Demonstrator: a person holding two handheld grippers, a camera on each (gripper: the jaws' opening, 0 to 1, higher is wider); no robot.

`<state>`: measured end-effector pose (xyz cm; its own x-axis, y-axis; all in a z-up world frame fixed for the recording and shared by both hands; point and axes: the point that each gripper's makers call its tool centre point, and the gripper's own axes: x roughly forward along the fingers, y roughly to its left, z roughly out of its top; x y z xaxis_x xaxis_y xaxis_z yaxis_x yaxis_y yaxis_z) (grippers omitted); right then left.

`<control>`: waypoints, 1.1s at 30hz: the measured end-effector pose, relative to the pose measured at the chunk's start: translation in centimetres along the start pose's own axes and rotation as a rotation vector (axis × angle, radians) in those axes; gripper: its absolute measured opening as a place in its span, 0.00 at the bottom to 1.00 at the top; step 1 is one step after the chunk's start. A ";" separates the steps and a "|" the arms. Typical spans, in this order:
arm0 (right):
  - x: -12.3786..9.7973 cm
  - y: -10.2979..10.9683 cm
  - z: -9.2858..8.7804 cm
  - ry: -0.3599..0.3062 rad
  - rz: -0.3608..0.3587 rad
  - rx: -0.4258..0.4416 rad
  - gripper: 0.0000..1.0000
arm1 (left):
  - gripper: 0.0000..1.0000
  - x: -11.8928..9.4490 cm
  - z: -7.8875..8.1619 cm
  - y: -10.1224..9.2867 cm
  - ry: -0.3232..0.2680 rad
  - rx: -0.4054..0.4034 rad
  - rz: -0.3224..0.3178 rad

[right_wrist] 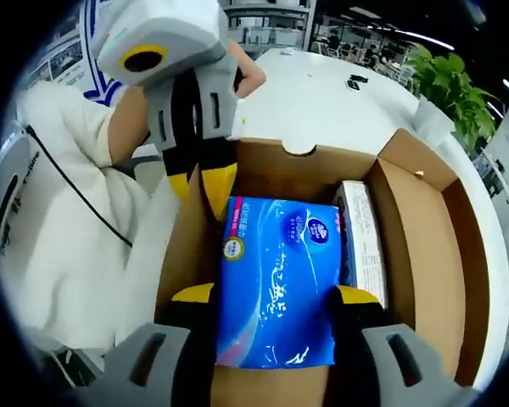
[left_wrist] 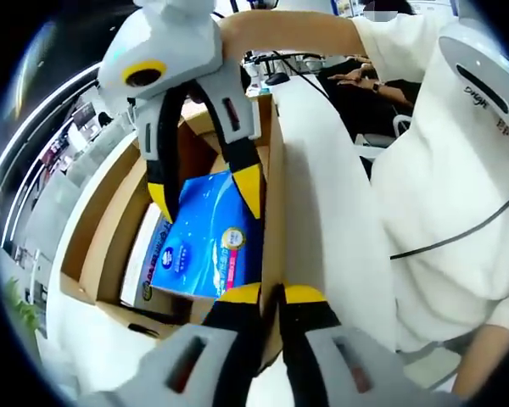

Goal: Operate the shoe box by opening the lid, removing the specified soft item, and placing it in the target area until the item is outside and the box remains undamaged.

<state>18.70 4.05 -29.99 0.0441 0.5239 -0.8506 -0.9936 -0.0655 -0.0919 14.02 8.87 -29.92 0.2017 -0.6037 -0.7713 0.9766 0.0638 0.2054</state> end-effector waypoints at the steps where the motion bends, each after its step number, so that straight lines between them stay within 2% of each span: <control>1: 0.0 0.0 0.0 0.000 0.000 0.000 0.54 | 0.06 0.0 0.0 0.0 0.000 0.000 0.000; 5: -0.1 0.0 -0.2 0.002 0.000 -0.001 0.54 | 0.06 0.0 0.0 0.0 0.000 0.000 0.000; 13: -1.2 0.1 -2.0 -0.008 -0.001 -0.014 0.53 | 0.07 0.0 0.0 0.0 0.002 -0.003 0.004; 21: -2.7 -0.4 -4.5 0.046 0.003 -0.010 0.53 | 0.07 0.0 0.0 0.1 -0.002 -0.001 0.005; 33: -4.1 -0.7 -6.9 0.101 0.006 -0.015 0.53 | 0.07 0.0 0.0 0.1 0.000 0.001 0.005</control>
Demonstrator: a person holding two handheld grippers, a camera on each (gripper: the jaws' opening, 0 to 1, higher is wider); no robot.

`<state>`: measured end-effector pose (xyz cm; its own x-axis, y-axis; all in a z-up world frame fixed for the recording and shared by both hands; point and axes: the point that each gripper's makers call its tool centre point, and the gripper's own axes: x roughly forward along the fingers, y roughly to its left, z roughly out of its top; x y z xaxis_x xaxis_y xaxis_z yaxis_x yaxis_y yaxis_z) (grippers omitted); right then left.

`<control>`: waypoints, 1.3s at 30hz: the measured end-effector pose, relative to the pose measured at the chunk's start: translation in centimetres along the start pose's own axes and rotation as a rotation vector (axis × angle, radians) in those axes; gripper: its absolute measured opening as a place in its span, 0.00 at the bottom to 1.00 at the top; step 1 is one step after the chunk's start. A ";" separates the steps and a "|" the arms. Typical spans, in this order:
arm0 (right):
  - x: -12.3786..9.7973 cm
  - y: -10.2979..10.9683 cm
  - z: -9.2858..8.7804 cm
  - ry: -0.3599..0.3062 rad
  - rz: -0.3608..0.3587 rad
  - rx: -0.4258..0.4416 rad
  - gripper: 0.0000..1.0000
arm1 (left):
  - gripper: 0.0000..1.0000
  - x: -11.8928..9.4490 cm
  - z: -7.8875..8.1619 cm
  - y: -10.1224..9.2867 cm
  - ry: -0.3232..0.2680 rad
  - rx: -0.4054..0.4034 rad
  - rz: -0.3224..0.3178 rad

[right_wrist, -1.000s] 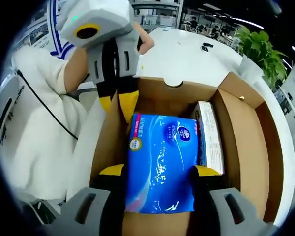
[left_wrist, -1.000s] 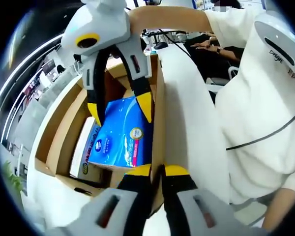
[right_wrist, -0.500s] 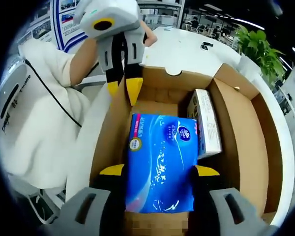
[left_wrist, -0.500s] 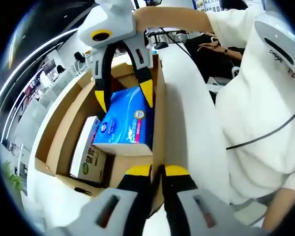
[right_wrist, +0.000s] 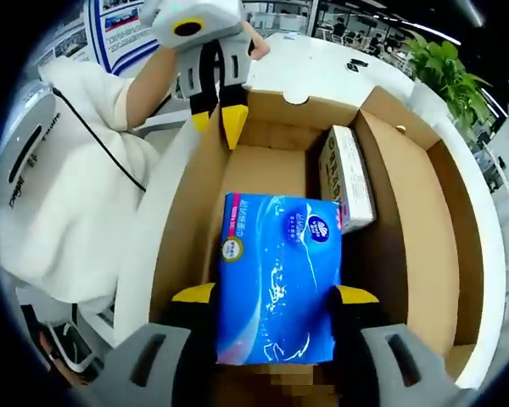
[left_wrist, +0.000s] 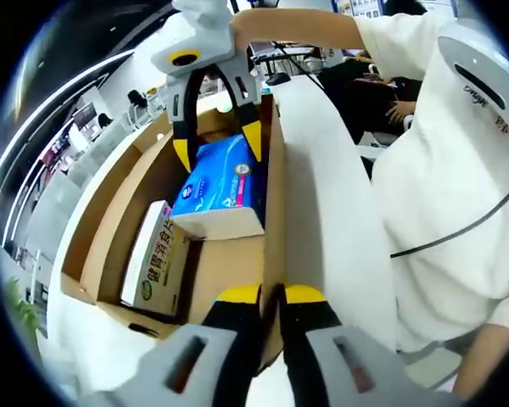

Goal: Operate the shoe box by opening the lid, removing the specified soft item, and placing it in the target area until the item is outside and the box remains undamaged.

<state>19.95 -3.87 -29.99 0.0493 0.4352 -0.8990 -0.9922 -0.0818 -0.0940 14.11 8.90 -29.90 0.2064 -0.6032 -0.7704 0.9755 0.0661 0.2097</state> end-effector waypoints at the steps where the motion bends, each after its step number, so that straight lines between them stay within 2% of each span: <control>1: -0.2 0.0 -0.4 0.007 0.000 0.000 0.53 | 0.07 0.0 0.0 0.0 0.000 0.000 -0.001; 11: -0.9 -0.4 -2.0 0.052 -0.015 0.021 0.53 | 0.07 0.0 0.0 0.0 0.003 -0.002 -0.001; 16: -0.8 -0.4 -2.0 0.065 -0.016 0.005 0.54 | 0.07 0.0 0.0 0.0 0.003 -0.002 -0.002; 24: -1.1 -0.7 -1.6 0.136 -0.011 -0.003 0.57 | 0.07 0.0 -0.1 0.0 0.004 -0.003 -0.006; 28: -1.3 -1.0 -1.3 0.139 -0.012 0.002 0.61 | 0.07 0.0 -0.1 -0.1 0.006 -0.003 -0.006; 30: -1.3 -1.0 -1.0 0.142 -0.015 0.011 0.59 | 0.07 0.0 -0.1 -0.1 0.006 -0.002 -0.006; 31: -0.9 -0.5 -1.0 0.152 0.011 0.027 0.60 | 0.07 0.0 -0.1 -0.1 0.005 -0.004 -0.006; 36: -0.2 -0.5 -1.0 0.166 0.020 0.032 0.64 | 0.07 0.0 0.0 -0.1 0.005 0.000 -0.007; 39: 0.3 -0.3 -1.2 0.182 0.052 0.039 0.65 | 0.07 0.0 0.0 -0.1 0.006 0.000 -0.006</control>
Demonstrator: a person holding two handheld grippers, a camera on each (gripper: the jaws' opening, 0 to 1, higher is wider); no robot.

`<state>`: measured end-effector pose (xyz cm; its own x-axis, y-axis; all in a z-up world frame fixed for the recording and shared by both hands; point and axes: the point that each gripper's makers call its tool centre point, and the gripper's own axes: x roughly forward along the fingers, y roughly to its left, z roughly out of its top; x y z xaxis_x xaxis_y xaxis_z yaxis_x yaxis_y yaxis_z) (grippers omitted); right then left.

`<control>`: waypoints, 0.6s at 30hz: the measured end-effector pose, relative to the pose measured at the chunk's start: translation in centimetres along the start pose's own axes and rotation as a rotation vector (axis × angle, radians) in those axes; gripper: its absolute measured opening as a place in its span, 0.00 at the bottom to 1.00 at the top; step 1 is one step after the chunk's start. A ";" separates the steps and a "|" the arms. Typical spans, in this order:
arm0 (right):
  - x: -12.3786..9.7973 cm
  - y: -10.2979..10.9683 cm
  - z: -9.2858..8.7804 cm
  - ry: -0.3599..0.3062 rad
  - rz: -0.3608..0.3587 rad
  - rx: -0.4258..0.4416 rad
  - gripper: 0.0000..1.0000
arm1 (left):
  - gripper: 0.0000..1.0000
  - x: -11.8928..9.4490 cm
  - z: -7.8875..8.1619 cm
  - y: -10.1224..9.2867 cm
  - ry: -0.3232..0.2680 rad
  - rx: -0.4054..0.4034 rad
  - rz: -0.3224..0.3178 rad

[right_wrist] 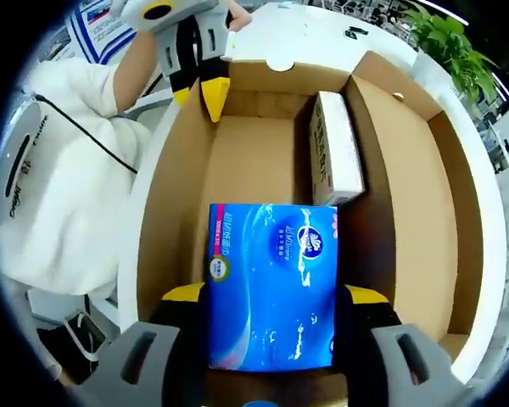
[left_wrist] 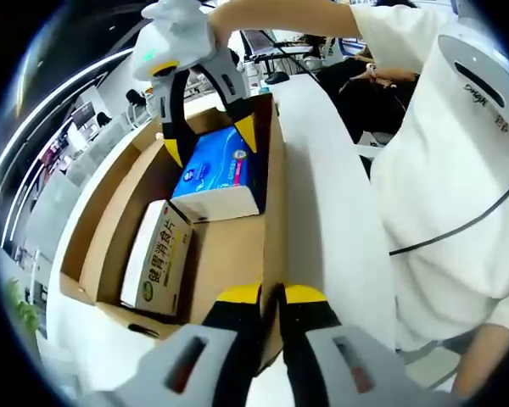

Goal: Operate the shoe box by opening the lid, removing the specified soft item, and placing it in the target area until the item is outside and the box remains undamaged.

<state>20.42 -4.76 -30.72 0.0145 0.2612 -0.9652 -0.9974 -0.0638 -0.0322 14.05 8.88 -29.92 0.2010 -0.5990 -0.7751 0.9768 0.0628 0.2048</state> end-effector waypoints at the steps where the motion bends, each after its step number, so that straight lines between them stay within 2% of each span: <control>1: 0.1 0.1 0.0 0.006 0.007 0.006 0.65 | 0.07 0.0 0.0 0.0 0.000 0.001 0.000; 10: 1.1 0.4 -0.1 0.051 0.015 0.015 0.67 | 0.07 0.0 0.0 0.0 -0.002 0.004 0.001; 18: 2.6 0.4 -0.3 0.094 0.029 0.011 0.73 | 0.07 0.0 0.0 0.0 -0.004 0.005 0.003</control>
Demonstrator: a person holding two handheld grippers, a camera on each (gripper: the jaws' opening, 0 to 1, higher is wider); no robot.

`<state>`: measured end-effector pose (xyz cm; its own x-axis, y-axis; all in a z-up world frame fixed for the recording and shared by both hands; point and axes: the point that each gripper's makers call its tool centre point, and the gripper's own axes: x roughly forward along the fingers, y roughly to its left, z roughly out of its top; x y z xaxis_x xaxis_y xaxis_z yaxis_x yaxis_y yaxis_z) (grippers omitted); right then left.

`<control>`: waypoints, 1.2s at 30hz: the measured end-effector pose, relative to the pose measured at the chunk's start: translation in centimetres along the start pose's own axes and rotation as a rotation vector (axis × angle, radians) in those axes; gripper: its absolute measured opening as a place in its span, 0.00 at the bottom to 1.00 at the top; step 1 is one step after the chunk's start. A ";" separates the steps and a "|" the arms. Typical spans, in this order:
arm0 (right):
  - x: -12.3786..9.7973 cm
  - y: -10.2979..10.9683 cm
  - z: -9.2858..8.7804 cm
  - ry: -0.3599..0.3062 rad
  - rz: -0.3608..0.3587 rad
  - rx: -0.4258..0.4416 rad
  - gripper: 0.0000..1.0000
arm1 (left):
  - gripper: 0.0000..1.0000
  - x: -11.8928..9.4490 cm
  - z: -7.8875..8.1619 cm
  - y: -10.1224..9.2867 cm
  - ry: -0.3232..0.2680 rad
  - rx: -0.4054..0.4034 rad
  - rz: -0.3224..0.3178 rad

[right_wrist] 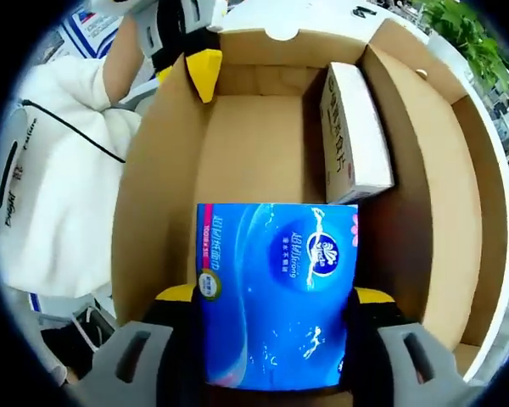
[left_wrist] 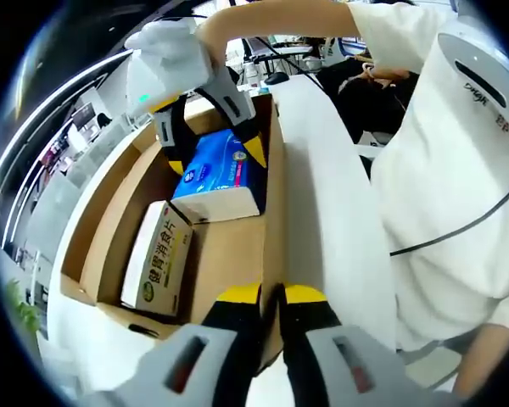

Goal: Operate the shoe box by opening the lid, removing the specified soft item, and placing it in the target area until the item is outside and the box remains undamaged.

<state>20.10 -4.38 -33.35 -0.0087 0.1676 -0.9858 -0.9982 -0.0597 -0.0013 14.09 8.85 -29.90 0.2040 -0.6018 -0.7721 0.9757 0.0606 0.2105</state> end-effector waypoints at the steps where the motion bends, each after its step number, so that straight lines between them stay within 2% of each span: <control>1: 0.2 0.0 0.0 0.011 -0.004 0.002 0.74 | 0.07 0.0 0.0 0.0 -0.001 0.000 0.000; 6: 0.8 -0.2 -0.1 0.050 -0.021 -0.004 0.76 | 0.07 0.0 0.0 0.0 -0.001 -0.003 0.000; 13: 1.8 -0.1 -0.2 0.055 0.006 -0.002 0.83 | 0.06 0.0 0.0 -0.1 -0.003 0.009 -0.006; 18: 2.0 0.0 -0.2 0.080 0.003 -0.003 0.83 | 0.07 -0.1 0.0 -0.1 -0.002 0.017 -0.006; 23: 2.0 0.0 -0.3 0.068 0.001 0.000 0.83 | 0.07 -0.1 0.0 -0.1 -0.006 0.017 0.000; 26: 2.0 -0.1 -0.2 0.062 0.003 -0.001 0.82 | 0.07 -0.1 0.0 0.0 -0.004 0.014 -0.003; 31: 1.8 0.2 -0.1 0.059 0.002 -0.013 0.69 | 0.06 -0.1 0.0 0.0 0.001 0.012 -0.006; 35: 1.4 1.1 0.1 0.055 0.015 -0.053 0.68 | 0.06 -0.1 0.0 -0.1 0.000 0.023 -0.010; 36: 1.3 1.7 0.5 0.028 0.056 -0.019 0.68 | 0.06 -0.1 0.0 -0.1 -0.003 0.022 -0.011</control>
<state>18.34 -3.77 -34.55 -0.0625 0.1360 -0.9887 -0.9949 -0.0868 0.0509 14.01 8.90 -29.84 0.1933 -0.6046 -0.7727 0.9759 0.0368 0.2153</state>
